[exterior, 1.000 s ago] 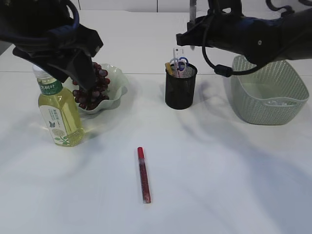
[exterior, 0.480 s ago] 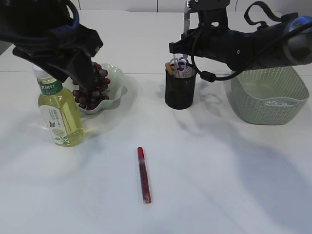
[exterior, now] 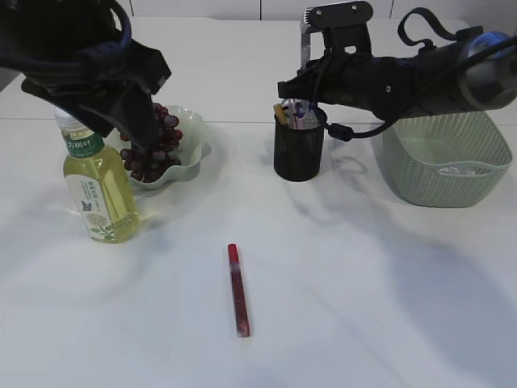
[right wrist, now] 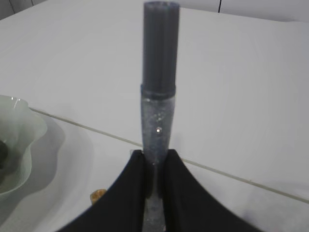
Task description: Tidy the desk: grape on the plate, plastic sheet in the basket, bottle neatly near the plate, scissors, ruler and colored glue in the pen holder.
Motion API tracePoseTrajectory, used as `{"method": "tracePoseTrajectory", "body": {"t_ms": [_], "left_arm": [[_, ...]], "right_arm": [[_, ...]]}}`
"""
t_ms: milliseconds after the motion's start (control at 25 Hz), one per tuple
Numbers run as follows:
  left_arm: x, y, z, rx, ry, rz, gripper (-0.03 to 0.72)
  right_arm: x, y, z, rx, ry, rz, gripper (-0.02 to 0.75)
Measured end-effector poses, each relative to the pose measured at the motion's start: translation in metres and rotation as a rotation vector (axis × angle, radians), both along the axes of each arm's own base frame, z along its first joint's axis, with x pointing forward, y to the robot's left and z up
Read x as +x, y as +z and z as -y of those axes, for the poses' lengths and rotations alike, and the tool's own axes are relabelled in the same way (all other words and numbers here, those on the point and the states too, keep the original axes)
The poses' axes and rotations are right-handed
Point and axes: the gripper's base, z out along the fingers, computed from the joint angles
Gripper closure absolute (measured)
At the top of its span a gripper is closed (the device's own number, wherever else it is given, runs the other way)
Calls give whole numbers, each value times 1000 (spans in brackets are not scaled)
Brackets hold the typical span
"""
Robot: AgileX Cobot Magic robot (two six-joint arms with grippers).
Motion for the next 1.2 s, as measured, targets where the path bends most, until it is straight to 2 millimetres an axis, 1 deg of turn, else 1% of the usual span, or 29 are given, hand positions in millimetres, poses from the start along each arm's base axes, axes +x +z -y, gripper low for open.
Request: {"method": "tracePoseTrajectory", "body": {"t_ms": [120,280,360,480,560,640,720,760,840,920,1040,1160,1200], "left_arm": [[0,0,0,-5,0,-4,341],[-1,0,1,-9,-1,-7,342],[-1,0,1,-14,-1,-11,343],[-1,0,1,-14,-1,-11,344],[-1,0,2,-20,-1,-15,344],[-2,0,2,-27,-2,-20,344],[-2,0,2,-28,-2,-20,344],[-2,0,3,-30,-2,-22,344],[-2,0,3,-39,-2,-29,344],[-4,0,5,-66,19,-49,344],[-5,0,7,-107,88,-82,344],[-5,0,7,-129,154,-101,344],[-5,0,7,-137,178,-108,344]], "right_arm": [[-1,-2,0,-7,3,-27,640],[-1,-3,0,-7,3,-34,605],[-1,-3,0,-9,4,-40,563],[-2,-5,0,-15,6,-61,461],[-3,-7,0,-20,8,-81,412],[-4,-9,0,-27,12,-109,381],[-6,-13,0,-40,18,-158,371],[-8,-11,0,-43,20,-180,370],[-13,-2,1,-51,29,-242,370],[-19,15,1,-59,44,-309,370],[-34,47,1,-44,69,-424,372],[-54,67,-1,-17,121,-616,372],[-61,71,-2,-13,144,-688,372]]}}
